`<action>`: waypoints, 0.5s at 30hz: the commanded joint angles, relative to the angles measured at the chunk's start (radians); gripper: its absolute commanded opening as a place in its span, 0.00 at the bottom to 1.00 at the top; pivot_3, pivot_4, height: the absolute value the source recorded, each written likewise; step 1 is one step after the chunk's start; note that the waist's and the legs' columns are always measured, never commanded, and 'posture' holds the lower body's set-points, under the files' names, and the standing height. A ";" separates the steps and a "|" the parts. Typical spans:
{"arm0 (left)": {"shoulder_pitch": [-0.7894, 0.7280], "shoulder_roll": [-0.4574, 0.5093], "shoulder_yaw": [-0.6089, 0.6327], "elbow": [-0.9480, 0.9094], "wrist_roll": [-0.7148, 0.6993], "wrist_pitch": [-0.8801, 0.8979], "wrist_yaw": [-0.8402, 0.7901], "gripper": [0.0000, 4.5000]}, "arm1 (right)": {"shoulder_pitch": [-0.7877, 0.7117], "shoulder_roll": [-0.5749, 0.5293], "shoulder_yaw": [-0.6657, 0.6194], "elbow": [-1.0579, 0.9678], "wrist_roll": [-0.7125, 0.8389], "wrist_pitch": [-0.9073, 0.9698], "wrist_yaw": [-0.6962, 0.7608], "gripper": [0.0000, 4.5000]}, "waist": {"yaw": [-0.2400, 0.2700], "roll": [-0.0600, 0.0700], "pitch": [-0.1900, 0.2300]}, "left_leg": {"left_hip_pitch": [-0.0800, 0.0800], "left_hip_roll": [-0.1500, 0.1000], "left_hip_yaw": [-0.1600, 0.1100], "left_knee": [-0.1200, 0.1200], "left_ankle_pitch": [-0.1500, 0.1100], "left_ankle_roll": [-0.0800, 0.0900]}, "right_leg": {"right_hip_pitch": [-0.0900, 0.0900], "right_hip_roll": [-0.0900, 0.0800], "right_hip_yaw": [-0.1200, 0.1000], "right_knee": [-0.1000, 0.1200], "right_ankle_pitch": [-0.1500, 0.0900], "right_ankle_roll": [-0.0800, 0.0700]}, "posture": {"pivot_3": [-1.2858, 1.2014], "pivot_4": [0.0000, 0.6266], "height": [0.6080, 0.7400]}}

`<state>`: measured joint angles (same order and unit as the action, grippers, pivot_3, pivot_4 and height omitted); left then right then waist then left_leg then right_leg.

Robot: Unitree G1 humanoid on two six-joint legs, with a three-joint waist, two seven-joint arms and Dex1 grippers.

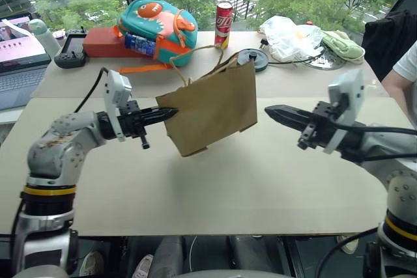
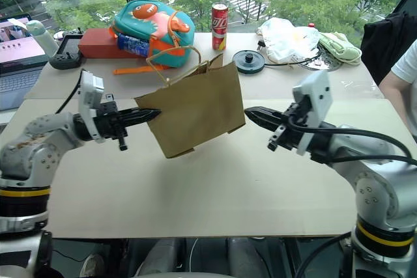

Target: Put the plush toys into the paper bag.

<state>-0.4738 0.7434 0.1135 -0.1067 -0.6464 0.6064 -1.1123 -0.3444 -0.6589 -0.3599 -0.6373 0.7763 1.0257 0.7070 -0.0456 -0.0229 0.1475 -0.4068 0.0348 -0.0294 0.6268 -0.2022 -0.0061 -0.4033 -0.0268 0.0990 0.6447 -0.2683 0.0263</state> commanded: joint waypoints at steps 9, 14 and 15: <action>-0.048 0.065 -0.106 0.152 0.136 -0.358 -0.377 0.00 | 0.059 -0.106 -0.086 0.042 0.139 -0.086 0.101 0.00 | 0.004 0.000 0.000 | -0.001 0.000 0.001 0.000 0.000 0.000 | 0.000 0.000 0.000 -0.001 -0.001 0.002 | 0.52 0.24 0.99; -0.058 0.062 -0.127 0.223 0.165 -0.456 -0.463 0.00 | 0.068 -0.123 -0.082 0.041 0.168 -0.094 0.102 0.00 | 0.003 0.000 0.000 | -0.001 0.000 0.001 0.000 0.000 0.000 | 0.000 0.000 0.000 -0.001 0.000 0.001 | 0.52 0.24 0.99; -0.064 0.060 -0.130 0.235 0.168 -0.464 -0.473 0.00 | 0.071 -0.127 -0.082 0.041 0.174 -0.095 0.101 0.00 | 0.003 0.000 0.000 | -0.001 0.000 0.001 0.000 0.000 0.000 | 0.000 0.000 0.000 -0.001 -0.001 0.001 | 0.52 0.24 0.99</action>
<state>-0.5072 0.7994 -0.0226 0.1186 -0.4850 0.1767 -1.5560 -0.2732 -0.7688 -0.4150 -0.5789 0.9220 0.9614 0.8046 -0.0421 -0.0230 0.1476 -0.4083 0.0349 -0.0285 0.6273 -0.2022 -0.0059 -0.4035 -0.0271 0.0994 0.6438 -0.2689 0.0272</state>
